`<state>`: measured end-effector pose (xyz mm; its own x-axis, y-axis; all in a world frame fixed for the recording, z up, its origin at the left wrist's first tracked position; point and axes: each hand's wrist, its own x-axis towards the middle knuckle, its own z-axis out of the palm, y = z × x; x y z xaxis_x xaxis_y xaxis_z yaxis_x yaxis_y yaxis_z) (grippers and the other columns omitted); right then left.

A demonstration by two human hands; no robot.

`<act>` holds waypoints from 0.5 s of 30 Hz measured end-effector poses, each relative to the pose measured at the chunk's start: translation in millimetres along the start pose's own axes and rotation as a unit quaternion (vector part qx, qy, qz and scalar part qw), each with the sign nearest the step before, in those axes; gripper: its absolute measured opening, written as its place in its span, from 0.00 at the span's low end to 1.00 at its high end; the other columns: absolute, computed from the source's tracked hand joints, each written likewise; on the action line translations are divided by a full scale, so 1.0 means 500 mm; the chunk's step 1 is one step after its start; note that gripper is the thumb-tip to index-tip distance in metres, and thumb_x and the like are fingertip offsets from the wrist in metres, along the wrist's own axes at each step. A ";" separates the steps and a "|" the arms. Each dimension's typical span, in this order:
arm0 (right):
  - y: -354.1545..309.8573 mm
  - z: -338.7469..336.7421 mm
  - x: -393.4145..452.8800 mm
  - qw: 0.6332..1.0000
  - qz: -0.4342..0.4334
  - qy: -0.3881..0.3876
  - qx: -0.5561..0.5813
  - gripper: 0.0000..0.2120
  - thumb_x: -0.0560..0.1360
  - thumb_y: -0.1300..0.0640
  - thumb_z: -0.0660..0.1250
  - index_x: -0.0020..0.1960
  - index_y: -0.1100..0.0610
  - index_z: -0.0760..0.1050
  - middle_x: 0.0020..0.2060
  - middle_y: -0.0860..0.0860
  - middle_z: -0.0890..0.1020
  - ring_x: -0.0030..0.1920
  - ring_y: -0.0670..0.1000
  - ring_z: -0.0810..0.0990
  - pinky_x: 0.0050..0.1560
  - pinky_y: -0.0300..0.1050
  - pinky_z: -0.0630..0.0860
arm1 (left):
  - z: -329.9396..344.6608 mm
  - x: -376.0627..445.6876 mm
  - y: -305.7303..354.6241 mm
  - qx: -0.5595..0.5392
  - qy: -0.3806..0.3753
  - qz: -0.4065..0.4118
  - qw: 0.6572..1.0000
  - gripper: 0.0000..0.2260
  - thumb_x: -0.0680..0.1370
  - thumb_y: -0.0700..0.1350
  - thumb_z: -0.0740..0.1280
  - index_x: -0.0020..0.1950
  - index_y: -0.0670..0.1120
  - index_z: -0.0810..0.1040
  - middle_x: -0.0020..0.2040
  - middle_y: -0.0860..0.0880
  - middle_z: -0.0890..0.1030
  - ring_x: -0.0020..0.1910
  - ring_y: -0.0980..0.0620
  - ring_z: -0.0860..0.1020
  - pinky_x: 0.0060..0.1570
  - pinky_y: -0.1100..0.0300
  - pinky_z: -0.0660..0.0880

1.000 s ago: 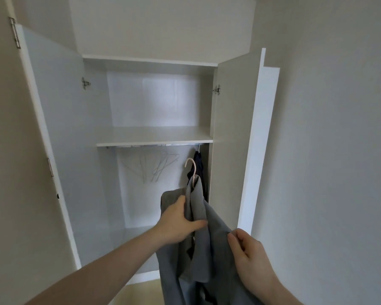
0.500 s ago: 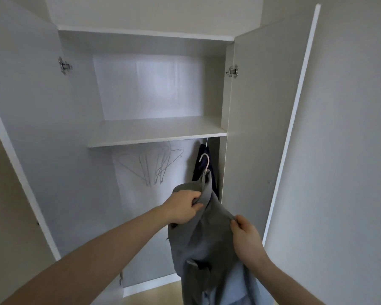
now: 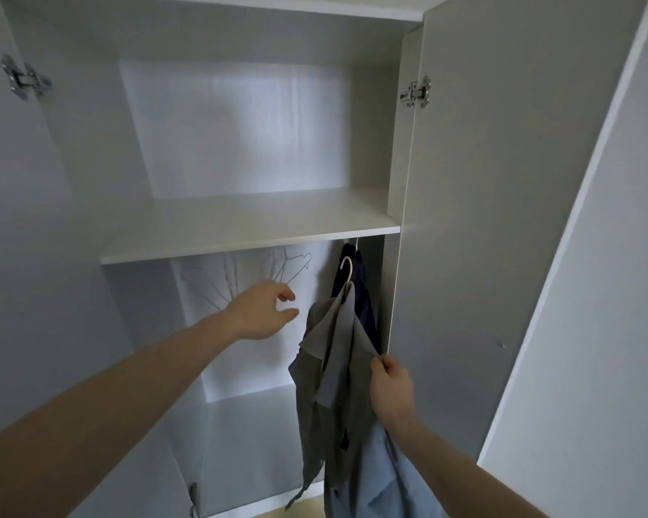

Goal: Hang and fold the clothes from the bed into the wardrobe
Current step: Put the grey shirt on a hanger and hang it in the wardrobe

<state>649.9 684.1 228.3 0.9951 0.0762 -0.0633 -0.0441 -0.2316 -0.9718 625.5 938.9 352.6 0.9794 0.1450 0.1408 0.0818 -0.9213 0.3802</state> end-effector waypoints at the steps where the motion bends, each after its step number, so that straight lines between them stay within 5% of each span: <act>1: -0.001 0.014 0.033 1.000 0.004 -0.005 0.005 0.13 0.84 0.58 0.59 0.42 0.63 0.70 0.35 0.56 0.71 0.34 0.51 0.70 0.35 0.45 0.66 | -0.015 0.033 -0.012 0.001 0.023 -0.002 1.000 0.17 0.79 0.55 0.70 0.65 0.51 0.79 0.61 0.51 0.79 0.56 0.51 0.78 0.58 0.57 0.74; 9: -0.007 0.105 0.289 0.999 0.024 -0.005 0.029 0.15 0.85 0.57 0.58 0.40 0.59 0.69 0.34 0.55 0.73 0.35 0.51 0.70 0.38 0.45 0.68 | -0.103 0.266 -0.104 0.076 0.110 -0.015 0.991 0.20 0.78 0.52 0.72 0.69 0.47 0.77 0.69 0.43 0.73 0.66 0.41 0.73 0.68 0.48 0.70; 15: -0.004 0.151 0.438 0.999 0.039 0.004 0.030 0.15 0.83 0.58 0.59 0.38 0.58 0.70 0.34 0.54 0.74 0.34 0.51 0.72 0.37 0.45 0.68 | -0.097 0.382 -0.176 0.095 0.029 -0.104 0.990 0.26 0.84 0.60 0.59 0.80 0.51 0.67 0.81 0.44 0.63 0.79 0.42 0.62 0.78 0.47 0.59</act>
<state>861.1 774.6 199.1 0.9892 0.0526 -0.1369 -0.1257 -0.1775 -0.9761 796.2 1064.9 390.3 0.9255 0.3551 0.1321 0.3202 -0.9195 0.2281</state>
